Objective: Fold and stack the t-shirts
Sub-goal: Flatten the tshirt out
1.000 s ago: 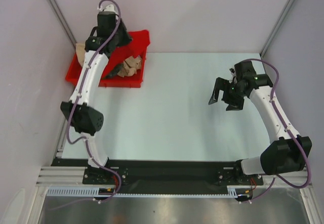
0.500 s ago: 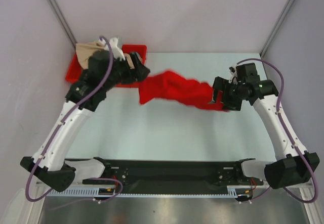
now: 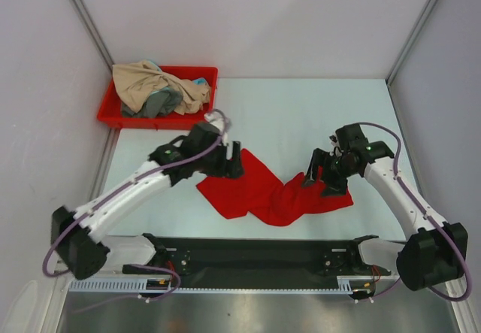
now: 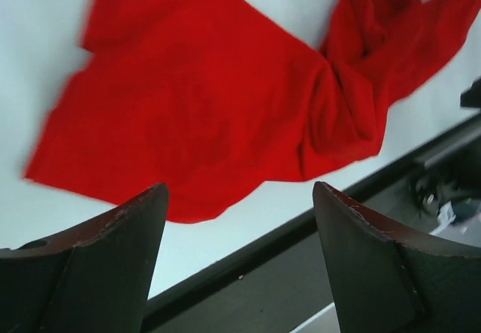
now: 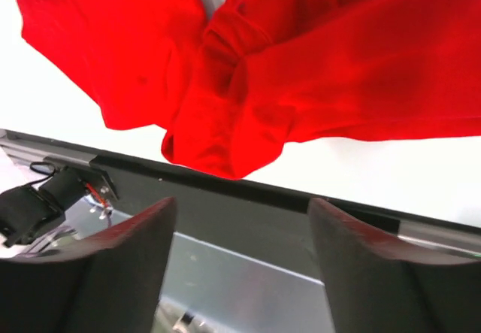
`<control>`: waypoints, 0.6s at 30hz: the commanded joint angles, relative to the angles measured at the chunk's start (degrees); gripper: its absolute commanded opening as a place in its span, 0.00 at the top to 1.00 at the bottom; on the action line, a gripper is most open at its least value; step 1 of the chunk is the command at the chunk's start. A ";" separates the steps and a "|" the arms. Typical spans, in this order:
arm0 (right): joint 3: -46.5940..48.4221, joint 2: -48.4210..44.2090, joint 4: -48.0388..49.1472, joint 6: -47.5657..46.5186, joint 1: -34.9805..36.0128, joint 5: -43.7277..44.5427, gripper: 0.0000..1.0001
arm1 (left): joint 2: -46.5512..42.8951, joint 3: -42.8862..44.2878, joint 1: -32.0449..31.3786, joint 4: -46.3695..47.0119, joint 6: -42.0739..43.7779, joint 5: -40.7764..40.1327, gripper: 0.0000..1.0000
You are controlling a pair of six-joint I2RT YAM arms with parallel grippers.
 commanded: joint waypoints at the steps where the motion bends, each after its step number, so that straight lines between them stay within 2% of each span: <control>1: -1.14 1.88 4.13 4.02 0.41 -3.74 0.25 | 8.88 -0.50 -6.03 4.87 0.87 4.31 0.17; 6: -0.26 6.62 6.00 6.74 0.59 -1.30 0.24 | 19.86 3.55 -8.68 6.80 4.82 6.95 0.22; 8: -0.52 8.30 4.50 8.58 -1.25 3.52 0.22 | 21.81 4.95 -8.68 8.91 5.70 10.90 0.25; 10: -1.84 8.57 4.15 9.03 -3.79 4.59 0.22 | 25.41 6.44 -8.76 10.23 6.14 13.89 0.25; 13: -2.81 9.00 4.41 8.42 -7.58 6.09 0.22 | 30.76 10.40 -9.47 11.64 5.27 19.08 0.21; 15: -1.93 10.58 4.50 8.07 -8.20 7.41 0.22 | 33.06 14.09 -10.51 10.86 5.09 19.45 0.14; 18: -1.32 13.22 5.28 8.07 -8.46 8.99 0.22 | 37.63 18.48 -11.48 8.66 5.35 20.06 0.11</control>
